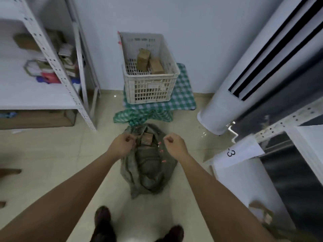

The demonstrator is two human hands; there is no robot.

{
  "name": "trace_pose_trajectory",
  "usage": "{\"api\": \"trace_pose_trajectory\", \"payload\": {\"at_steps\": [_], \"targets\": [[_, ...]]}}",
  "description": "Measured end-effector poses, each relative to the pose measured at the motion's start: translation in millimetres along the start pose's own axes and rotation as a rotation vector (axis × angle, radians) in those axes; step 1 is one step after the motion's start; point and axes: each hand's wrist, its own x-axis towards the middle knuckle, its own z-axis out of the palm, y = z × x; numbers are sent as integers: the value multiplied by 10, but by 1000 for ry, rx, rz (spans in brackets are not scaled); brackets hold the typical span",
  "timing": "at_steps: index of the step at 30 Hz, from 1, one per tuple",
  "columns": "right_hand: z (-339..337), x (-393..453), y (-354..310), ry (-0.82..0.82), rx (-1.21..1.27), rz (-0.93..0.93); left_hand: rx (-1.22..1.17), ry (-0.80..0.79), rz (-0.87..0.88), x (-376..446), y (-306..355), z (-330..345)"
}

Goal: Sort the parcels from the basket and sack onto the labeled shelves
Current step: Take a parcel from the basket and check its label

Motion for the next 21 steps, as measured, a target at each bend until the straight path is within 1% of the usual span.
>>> {"api": "trace_pose_trajectory", "payload": {"at_steps": [4, 8, 11, 16, 19, 21], "targets": [[680, 354, -661, -29, 33, 25, 11, 30, -10, 346, -252, -938], [1000, 637, -1294, -33, 58, 27, 31, 71, 9, 702, -249, -1646], [990, 978, -1650, 29, 116, 12, 51, 57, 57, 1068, -52, -1929], [720, 1718, -2095, 157, 194, -55, 52, 7, 131, 1757, 431, -2102], [614, 2239, -2308, 224, 269, -39, 46, 8, 170, 2232, 730, -2206], [563, 2585, -2429, 238, 313, -17, 48, -13, 185, 2554, 938, -2302]]}}
